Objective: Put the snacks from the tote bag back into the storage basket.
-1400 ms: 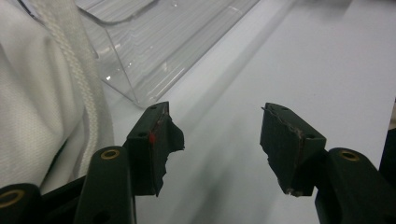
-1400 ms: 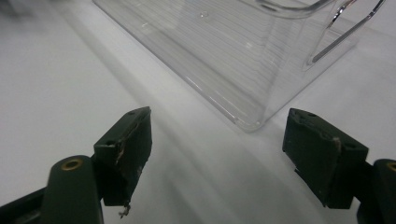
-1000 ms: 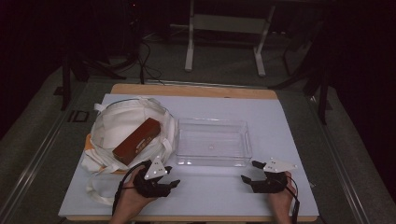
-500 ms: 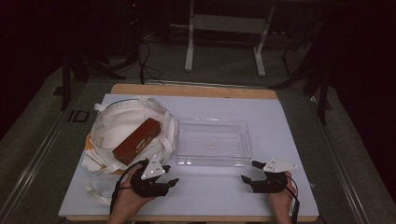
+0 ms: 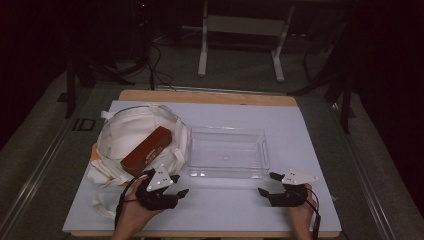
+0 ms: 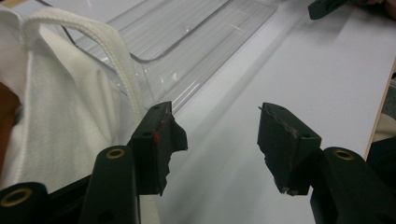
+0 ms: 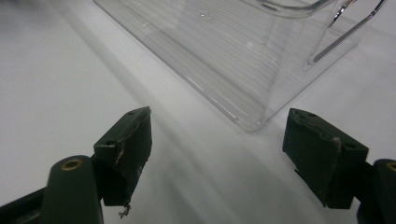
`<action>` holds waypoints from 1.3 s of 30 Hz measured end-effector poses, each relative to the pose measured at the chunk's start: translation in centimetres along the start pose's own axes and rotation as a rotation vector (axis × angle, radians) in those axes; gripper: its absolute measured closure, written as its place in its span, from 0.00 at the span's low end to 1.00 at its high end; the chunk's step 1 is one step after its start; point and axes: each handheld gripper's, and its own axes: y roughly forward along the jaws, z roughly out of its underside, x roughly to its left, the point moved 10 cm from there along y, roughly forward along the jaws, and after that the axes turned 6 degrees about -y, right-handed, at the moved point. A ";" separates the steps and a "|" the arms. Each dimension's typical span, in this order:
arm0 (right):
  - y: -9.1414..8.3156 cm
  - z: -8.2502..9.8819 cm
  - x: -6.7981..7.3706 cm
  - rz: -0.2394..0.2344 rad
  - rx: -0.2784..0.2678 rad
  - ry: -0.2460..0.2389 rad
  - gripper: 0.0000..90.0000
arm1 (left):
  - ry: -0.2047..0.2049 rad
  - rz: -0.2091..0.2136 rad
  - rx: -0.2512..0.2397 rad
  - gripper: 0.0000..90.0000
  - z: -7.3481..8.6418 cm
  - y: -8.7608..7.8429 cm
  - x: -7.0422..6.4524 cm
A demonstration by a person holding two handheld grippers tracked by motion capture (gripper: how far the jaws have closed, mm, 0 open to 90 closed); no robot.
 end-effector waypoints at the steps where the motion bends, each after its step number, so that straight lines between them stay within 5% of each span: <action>1: 0.0 0.0 0.0 0.000 0.001 -0.002 0.27 | -0.001 -0.001 -0.002 0.51 0.0 0.0 0.0; 39: 0.0 0.0 0.0 0.004 -0.001 -0.009 0.26 | -0.011 -0.059 -0.032 0.50 -0.8 -2.9 2.3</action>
